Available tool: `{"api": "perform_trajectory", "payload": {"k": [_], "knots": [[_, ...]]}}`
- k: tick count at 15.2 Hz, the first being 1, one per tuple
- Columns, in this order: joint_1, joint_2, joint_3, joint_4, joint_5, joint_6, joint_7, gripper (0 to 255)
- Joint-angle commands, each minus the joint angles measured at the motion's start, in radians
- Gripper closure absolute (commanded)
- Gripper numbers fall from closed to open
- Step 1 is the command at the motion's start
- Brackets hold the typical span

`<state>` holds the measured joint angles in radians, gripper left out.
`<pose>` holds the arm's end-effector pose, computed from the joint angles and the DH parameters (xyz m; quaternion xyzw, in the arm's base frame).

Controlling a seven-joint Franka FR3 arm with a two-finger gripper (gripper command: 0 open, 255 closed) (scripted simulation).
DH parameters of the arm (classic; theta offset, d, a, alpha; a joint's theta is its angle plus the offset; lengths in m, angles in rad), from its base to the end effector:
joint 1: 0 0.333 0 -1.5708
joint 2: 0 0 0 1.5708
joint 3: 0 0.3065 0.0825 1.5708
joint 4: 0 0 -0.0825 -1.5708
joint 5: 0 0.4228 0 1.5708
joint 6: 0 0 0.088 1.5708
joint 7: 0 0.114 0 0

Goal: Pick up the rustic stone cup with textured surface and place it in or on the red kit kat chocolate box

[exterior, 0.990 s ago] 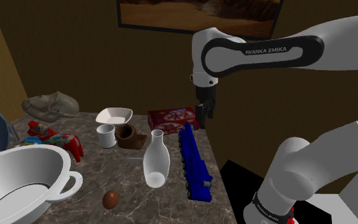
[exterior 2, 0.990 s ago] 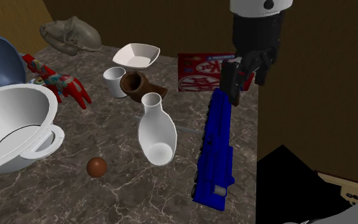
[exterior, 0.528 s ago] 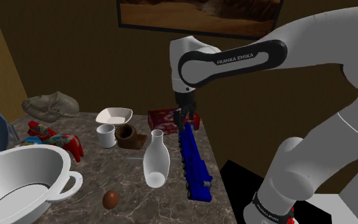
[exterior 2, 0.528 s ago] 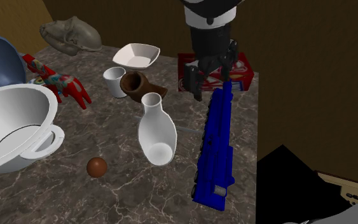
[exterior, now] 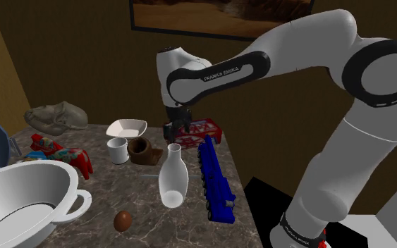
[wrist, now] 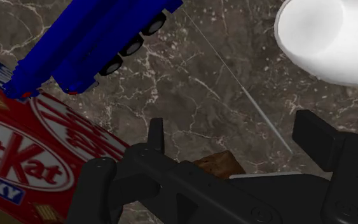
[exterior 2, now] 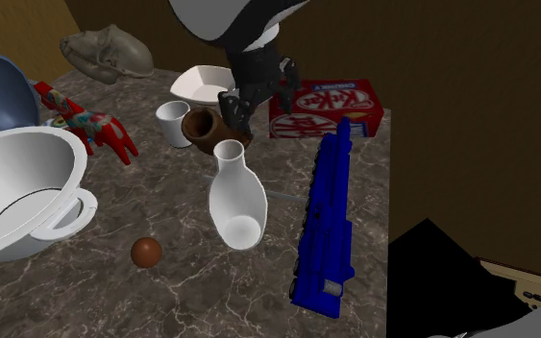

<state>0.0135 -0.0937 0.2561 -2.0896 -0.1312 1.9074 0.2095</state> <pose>0.5332 0.1383 0.4245 0.9949 0.0533 -0.0274 0.0814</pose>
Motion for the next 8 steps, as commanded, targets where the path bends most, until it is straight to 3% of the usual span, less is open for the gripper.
{"api": "perform_trajectory", "payload": {"k": [1, 8], "knots": [[0.005, 0.072, 0.014, 0.059, -0.038, 0.02, 0.043, 0], [0.053, 0.338, 0.027, 0.328, -0.183, 0.026, 0.174, 0]]}}
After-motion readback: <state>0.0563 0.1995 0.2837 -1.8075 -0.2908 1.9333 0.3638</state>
